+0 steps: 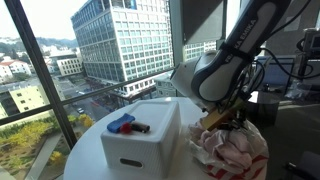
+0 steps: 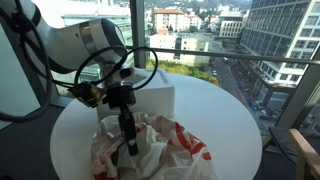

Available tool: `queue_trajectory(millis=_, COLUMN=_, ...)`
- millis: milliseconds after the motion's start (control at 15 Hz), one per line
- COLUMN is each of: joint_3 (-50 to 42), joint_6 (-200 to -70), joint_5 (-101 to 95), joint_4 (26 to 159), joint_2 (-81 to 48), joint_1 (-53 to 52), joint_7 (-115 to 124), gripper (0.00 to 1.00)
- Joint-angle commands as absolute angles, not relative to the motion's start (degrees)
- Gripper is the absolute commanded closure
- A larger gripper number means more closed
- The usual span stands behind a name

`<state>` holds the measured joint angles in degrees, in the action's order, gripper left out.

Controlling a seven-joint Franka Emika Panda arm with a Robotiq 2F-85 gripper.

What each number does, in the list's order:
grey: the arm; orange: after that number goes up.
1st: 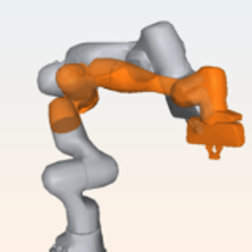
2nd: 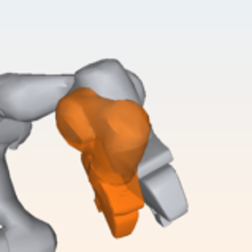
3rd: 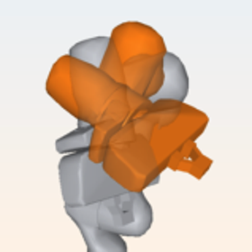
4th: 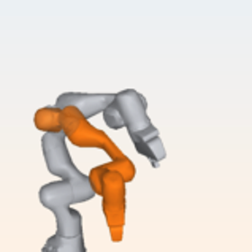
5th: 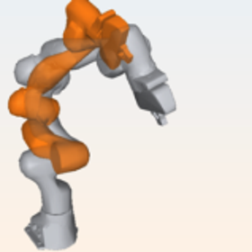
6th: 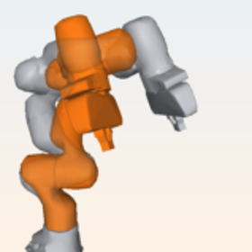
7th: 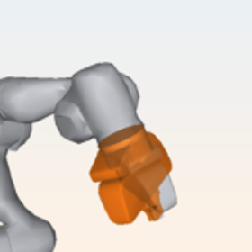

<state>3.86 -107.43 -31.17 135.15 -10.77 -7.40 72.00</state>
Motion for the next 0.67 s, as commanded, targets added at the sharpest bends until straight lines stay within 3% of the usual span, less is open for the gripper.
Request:
queue_trajectory(millis=0, joint_3=3.69, joint_6=-91.67, joint_5=-29.16, joint_4=130.24, joint_2=-11.48, joint_1=-9.53, joint_7=70.53, gripper=0.99)
queue_trajectory(millis=333, joint_3=5.37, joint_6=-76.31, joint_5=-32.61, joint_4=124.67, joint_2=-10.86, joint_1=-11.27, joint_7=71.29, gripper=0.99)
queue_trajectory(millis=600, joint_3=6.5, joint_6=-73.89, joint_5=-35.95, joint_4=122.63, joint_2=-11.07, joint_1=-11.68, joint_7=70.65, gripper=0.99)
